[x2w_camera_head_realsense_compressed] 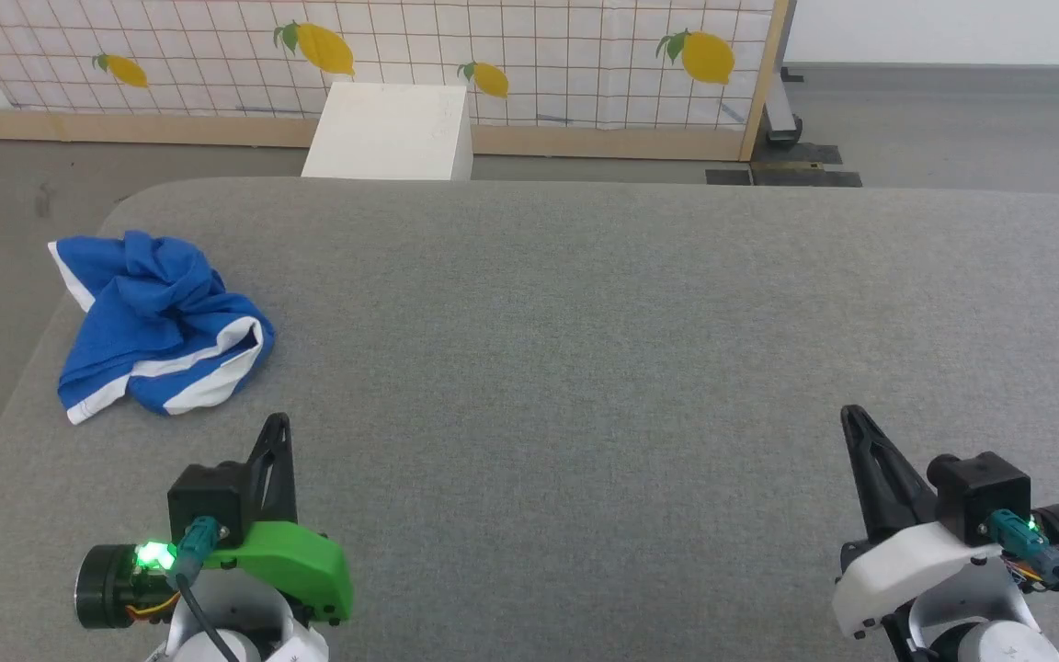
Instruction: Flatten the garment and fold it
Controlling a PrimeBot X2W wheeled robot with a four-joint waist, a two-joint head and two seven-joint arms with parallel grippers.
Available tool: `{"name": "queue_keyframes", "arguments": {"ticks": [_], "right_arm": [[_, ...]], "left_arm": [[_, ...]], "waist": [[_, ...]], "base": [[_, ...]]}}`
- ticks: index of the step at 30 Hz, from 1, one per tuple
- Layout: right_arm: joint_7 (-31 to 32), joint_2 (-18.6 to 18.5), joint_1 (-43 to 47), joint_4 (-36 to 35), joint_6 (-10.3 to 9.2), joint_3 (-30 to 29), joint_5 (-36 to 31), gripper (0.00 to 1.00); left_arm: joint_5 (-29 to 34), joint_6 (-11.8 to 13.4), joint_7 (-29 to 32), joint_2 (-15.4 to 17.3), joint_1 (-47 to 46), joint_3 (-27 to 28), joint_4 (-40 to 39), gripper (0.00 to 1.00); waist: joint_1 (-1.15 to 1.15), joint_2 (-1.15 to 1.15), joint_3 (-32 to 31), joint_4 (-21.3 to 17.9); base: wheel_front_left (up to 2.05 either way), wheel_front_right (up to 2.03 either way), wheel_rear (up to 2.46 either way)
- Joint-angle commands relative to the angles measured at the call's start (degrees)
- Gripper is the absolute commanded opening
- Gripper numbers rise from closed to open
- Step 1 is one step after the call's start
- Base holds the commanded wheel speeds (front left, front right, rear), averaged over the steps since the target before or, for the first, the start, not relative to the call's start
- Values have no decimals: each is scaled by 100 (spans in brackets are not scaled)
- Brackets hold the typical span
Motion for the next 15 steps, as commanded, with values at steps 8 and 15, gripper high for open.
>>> {"name": "queue_keyframes", "arguments": {"ticks": [8,15], "right_arm": [[-48,18,-89,9,-9,7,-36,0],[6,-3,2,0,1,-2,2,100]], "left_arm": [[72,-6,7,-28,66,13,17,0],[-32,0,-1,1,0,-15,0,100]], "waist": [[0,0,0,0],[0,0,0,0]], "base": [[0,0,0],[0,0,0]]}}
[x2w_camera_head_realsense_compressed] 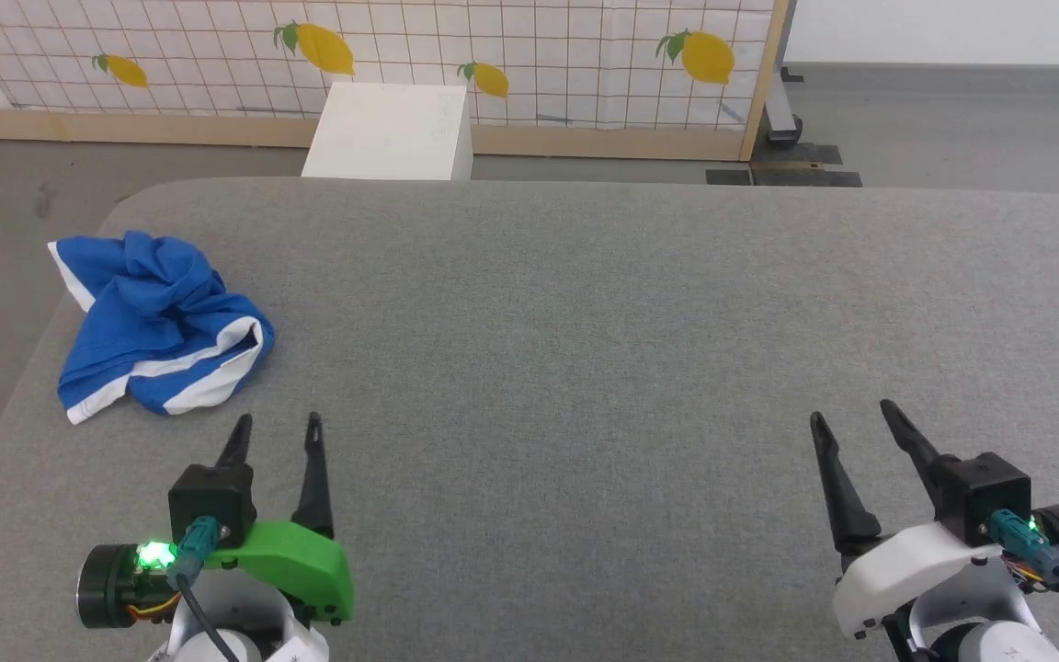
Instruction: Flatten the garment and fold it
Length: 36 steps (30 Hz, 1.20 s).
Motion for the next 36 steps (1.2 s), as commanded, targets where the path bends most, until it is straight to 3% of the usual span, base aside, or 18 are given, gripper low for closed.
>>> {"name": "queue_keyframes", "arguments": {"ticks": [1,36], "right_arm": [[-2,0,-2,0,0,1,0,100],[-112,6,-57,-7,-3,-34,223,100]], "left_arm": [[3,1,0,0,1,4,0,100],[-13,-41,0,88,15,-85,-5,100]], "waist": [[0,0,0,0],[0,0,6,6]], "base": [[0,0,0],[0,0,0]]}}
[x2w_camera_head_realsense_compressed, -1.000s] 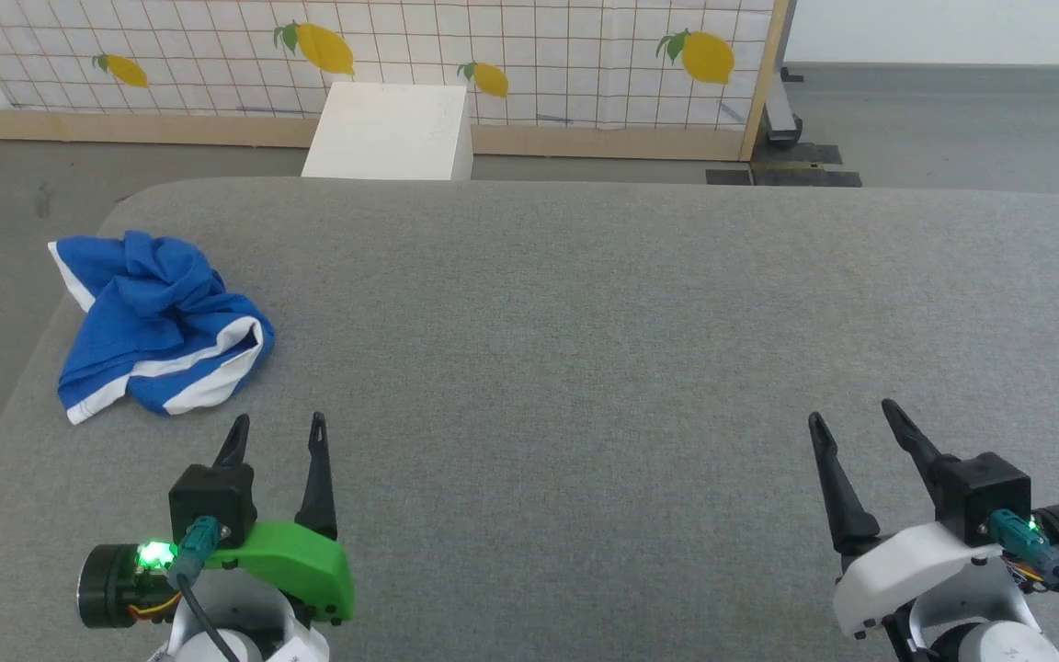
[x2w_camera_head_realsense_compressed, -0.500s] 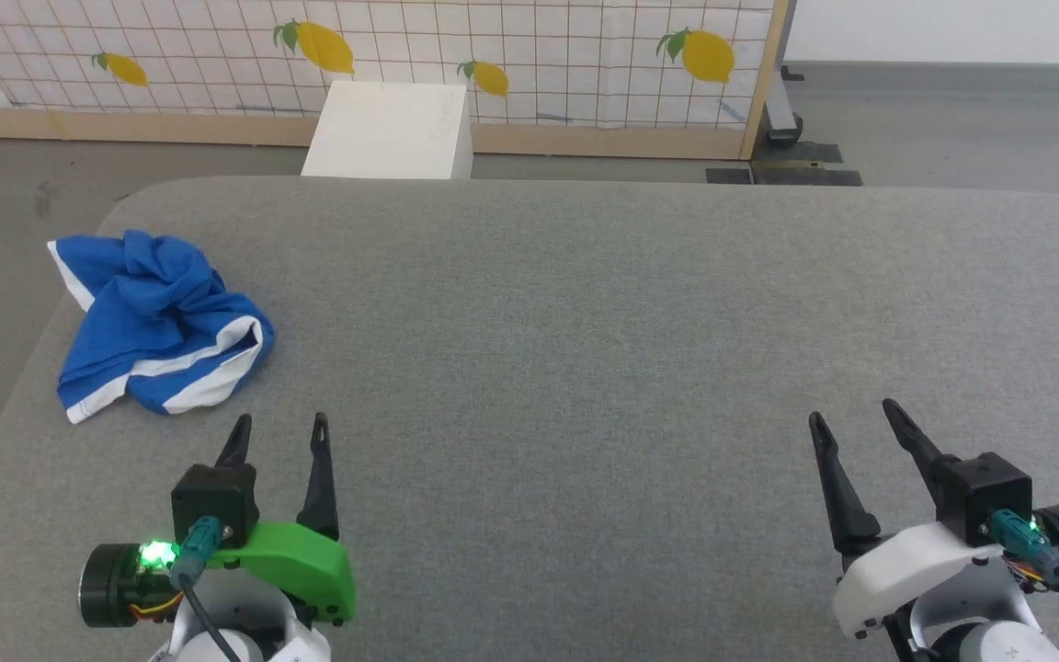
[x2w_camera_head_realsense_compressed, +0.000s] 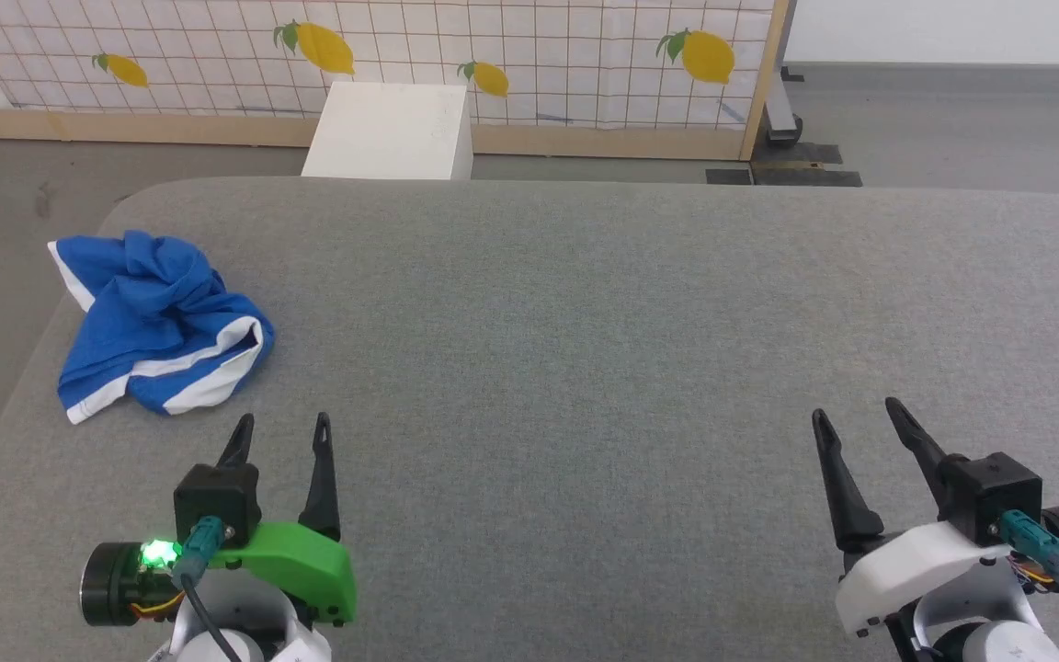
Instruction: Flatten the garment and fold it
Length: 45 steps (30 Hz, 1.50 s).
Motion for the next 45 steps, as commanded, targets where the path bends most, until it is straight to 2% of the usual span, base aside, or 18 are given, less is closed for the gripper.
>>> {"name": "queue_keyframes", "arguments": {"ticks": [1,45], "right_arm": [[-53,7,-59,-5,-3,-13,69,100],[-116,15,-107,34,-6,-89,457,100]], "left_arm": [[-4,-35,-5,54,16,-17,-7,100],[-142,-104,-82,292,9,-367,-6,100]], "waist": [[0,0,0,-1],[0,0,64,19]], "base": [[0,0,0],[0,0,0]]}}
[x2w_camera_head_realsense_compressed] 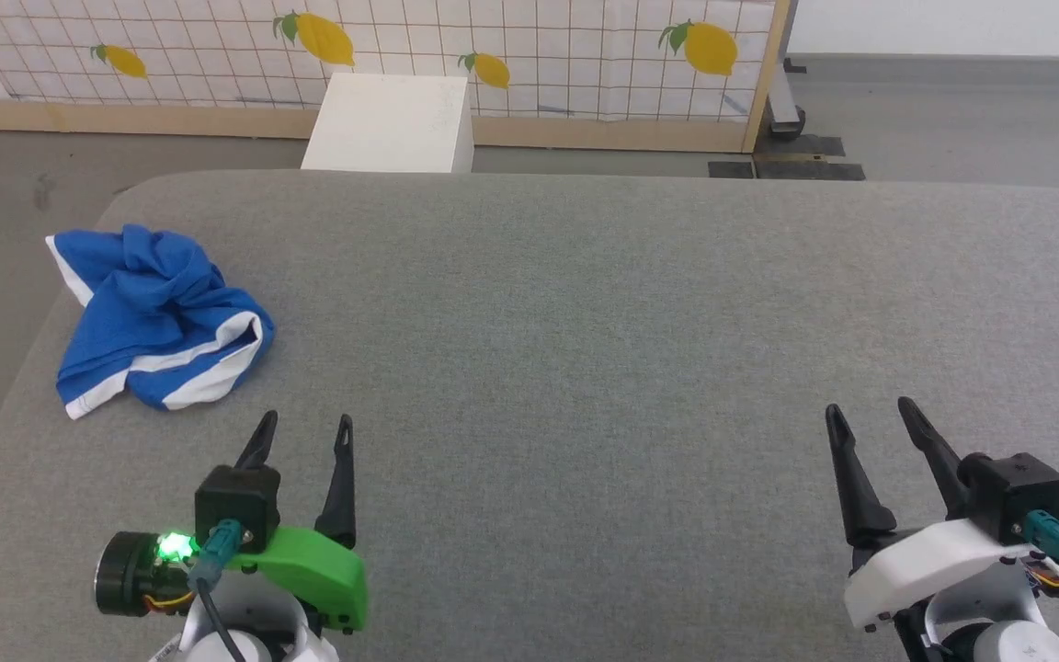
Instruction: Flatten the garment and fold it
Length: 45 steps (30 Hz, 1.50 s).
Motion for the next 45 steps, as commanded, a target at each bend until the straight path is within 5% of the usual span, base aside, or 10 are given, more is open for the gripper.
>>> {"name": "queue_keyframes", "arguments": {"ticks": [1,13,45], "right_arm": [[-58,14,-101,-4,-7,6,44,100],[-102,16,-39,-43,-7,207,0,100],[-81,-156,171,-130,-10,803,450,100]], "left_arm": [[-50,-25,-9,60,8,-24,4,100],[-53,3,-3,199,-82,-101,39,100],[-12,236,-213,564,-302,-324,316,100]], "waist": [[0,0,4,8],[0,0,18,329],[0,0,-39,2447]], "base": [[0,0,0],[0,0,0],[0,0,0]]}}
